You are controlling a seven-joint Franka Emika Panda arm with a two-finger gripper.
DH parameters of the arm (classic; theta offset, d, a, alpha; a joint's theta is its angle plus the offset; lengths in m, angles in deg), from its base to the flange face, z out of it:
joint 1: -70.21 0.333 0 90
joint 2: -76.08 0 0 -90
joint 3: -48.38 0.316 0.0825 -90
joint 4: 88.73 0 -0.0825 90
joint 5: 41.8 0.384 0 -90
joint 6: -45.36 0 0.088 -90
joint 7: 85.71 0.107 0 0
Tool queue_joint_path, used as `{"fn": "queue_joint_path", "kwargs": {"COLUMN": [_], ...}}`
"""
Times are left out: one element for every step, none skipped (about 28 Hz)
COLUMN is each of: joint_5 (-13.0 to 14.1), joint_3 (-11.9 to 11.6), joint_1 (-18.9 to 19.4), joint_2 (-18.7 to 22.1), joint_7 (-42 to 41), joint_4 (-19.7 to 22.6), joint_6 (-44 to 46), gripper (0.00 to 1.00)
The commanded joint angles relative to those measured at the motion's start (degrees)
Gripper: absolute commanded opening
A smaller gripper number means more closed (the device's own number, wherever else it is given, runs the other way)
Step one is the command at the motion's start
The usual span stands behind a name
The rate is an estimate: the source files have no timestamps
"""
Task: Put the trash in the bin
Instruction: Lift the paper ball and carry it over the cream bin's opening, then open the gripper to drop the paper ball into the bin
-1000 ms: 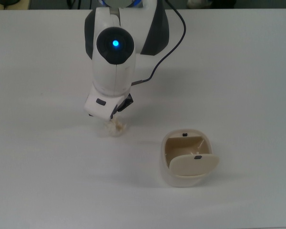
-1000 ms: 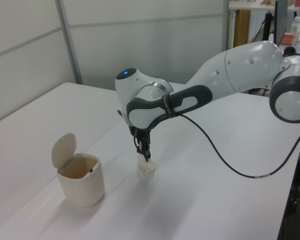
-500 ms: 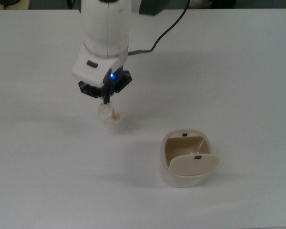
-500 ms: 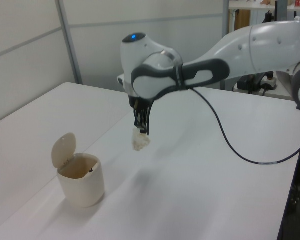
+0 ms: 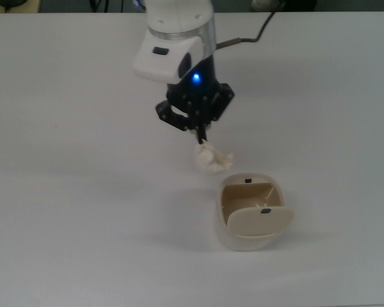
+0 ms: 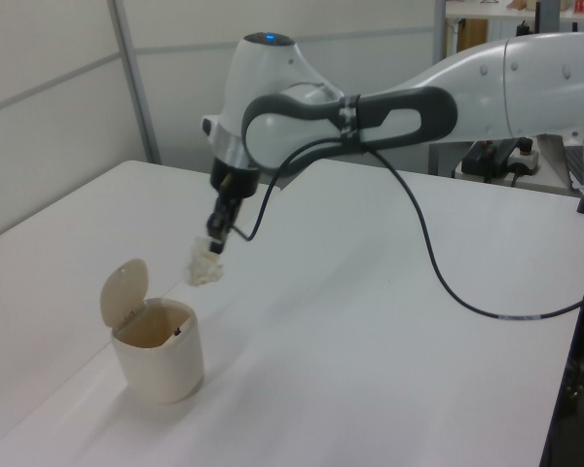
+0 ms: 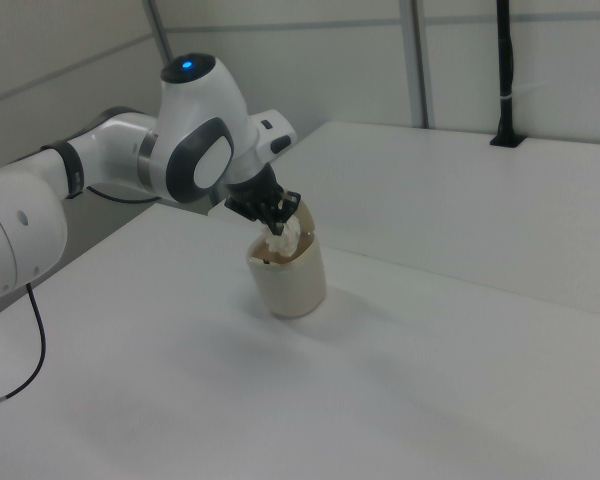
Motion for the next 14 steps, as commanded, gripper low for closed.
{"fn": "queue_joint_path", "kwargs": {"joint_5": [0.7,0.8,0.8,0.8,0.9,0.8,0.8,0.7,0.6,0.4,0.2,0.5,0.5,0.2], "joint_3": [-0.5,-0.5,-0.5,-0.5,-0.5,-0.5,-0.5,-0.5,-0.5,-0.5,-0.5,-0.5,-0.5,-0.5], "joint_1": [3.2,3.4,3.9,4.2,4.6,4.8,4.8,4.9,5.0,5.2,5.5,5.6,5.6,5.6], "joint_2": [-3.2,-3.6,-3.9,-4.3,-4.8,-5.5,-5.8,-6.2,-6.5,-6.9,-7.1,-7.1,-7.1,-7.0], "joint_7": [4.6,4.9,5.1,5.3,5.6,6.5,7.0,7.5,7.9,8.0,8.0,8.0,8.0,8.0], "joint_4": [0.4,0.5,0.5,0.6,0.6,0.5,0.5,0.6,0.6,0.5,0.5,0.5,0.6,0.8], "joint_6": [-9.5,-10.8,-11.9,-13.0,-13.9,-15.6,-16.1,-16.6,-16.8,-16.8,-16.9,-16.8,-16.8,-16.8], "gripper": [0.0,0.0,0.0,0.0,0.0,0.0,0.0,0.0,0.02,0.11,0.22,0.56,0.85,1.0]}}
